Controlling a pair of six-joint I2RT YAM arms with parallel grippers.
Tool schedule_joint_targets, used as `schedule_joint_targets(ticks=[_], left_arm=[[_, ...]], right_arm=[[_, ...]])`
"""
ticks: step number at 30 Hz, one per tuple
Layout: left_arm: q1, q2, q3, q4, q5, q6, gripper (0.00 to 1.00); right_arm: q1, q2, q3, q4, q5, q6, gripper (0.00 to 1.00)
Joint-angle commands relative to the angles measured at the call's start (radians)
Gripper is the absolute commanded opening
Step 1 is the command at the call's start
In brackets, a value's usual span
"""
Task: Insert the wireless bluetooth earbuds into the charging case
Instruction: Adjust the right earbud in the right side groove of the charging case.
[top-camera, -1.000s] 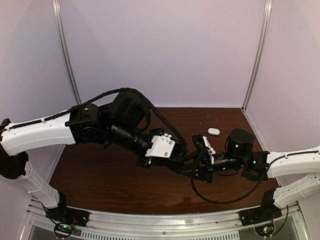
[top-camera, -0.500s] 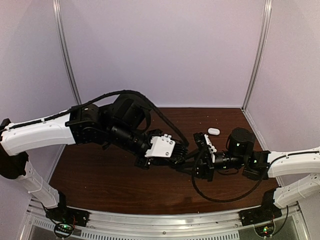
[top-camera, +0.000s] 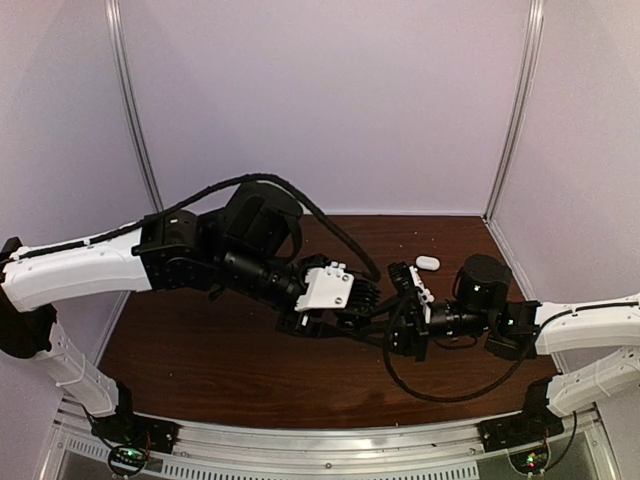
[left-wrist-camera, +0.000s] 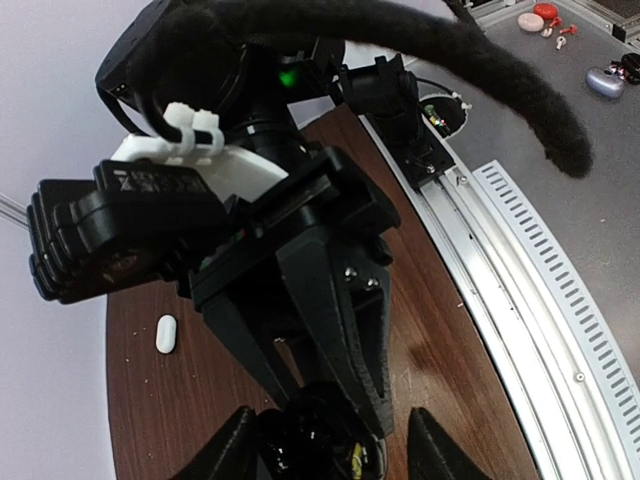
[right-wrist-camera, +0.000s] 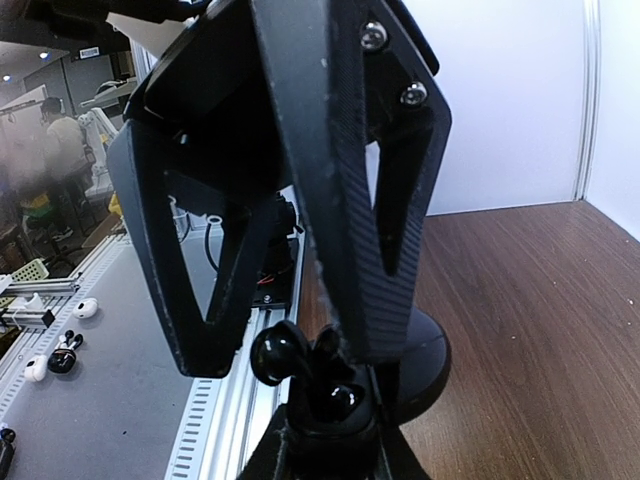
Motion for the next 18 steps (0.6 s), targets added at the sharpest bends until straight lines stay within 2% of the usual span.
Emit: schedule_joint_targets(ticks=[1, 9, 18], left_arm=[[-0.003, -0.021, -0.02, 0.063, -0.014, -0.001, 0.53], [-0.003, -0.073, -0.048, 0.068, -0.041, 0.064, 0.61], [-0.003, -0.037, -0.032, 0.059, -0.058, 0.057, 0.58]], right_arm=[[-0.005, -0.017, -0.004, 0.048, -0.012, 0.008, 0.0], [-0.005, -0.021, -0.002, 0.014, -0.058, -0.035, 0.0], [-0.005, -0.009, 0.015, 0.001, -0.082, -0.05, 0.0]])
